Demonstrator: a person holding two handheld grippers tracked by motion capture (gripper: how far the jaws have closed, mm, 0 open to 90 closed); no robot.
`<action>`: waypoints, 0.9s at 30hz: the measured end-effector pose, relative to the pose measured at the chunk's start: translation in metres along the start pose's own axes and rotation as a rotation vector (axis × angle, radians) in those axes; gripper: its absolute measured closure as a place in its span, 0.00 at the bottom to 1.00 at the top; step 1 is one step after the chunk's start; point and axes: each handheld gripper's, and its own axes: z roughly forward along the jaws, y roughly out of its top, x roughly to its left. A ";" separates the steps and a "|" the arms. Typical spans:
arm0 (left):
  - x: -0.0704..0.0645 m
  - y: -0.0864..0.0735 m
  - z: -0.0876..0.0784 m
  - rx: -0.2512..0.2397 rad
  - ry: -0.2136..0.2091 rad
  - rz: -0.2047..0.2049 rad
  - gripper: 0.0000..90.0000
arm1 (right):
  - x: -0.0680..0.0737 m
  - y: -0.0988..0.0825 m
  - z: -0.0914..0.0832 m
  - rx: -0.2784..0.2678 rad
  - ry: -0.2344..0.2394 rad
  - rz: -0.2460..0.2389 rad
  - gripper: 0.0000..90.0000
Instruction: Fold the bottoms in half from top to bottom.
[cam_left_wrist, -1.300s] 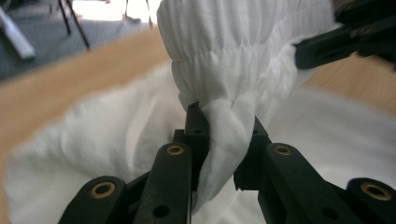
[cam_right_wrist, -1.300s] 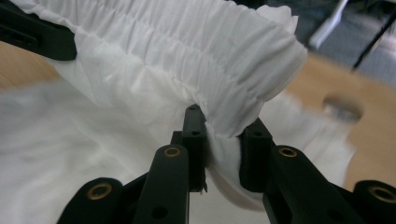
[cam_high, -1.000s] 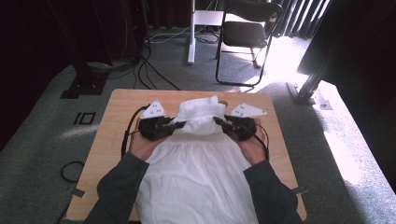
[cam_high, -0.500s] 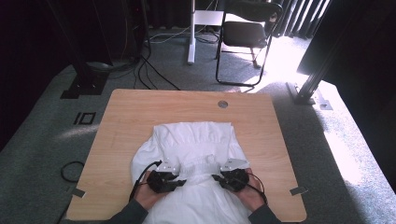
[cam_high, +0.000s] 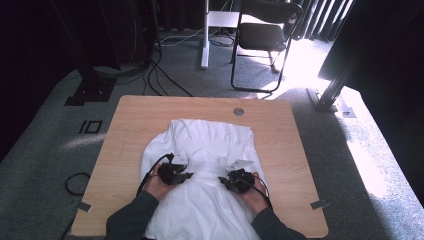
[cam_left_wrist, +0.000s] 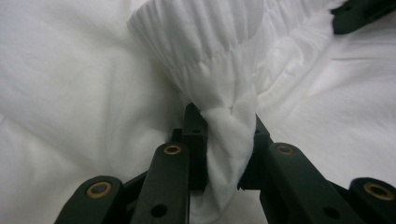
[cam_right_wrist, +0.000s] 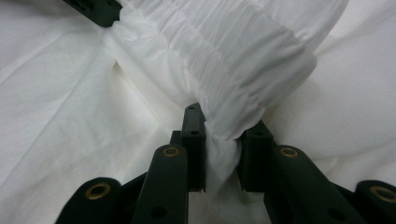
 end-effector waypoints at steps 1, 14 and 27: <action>0.004 0.003 0.002 0.002 0.006 -0.006 0.87 | -0.003 0.005 0.004 -0.001 -0.009 0.000 0.84; 0.037 0.026 0.023 -0.035 0.077 -0.098 0.87 | -0.058 0.048 0.042 -0.012 -0.056 0.059 0.84; 0.014 0.057 -0.066 -0.325 0.081 -0.044 0.88 | -0.045 0.080 -0.038 -0.253 -0.043 -0.036 0.84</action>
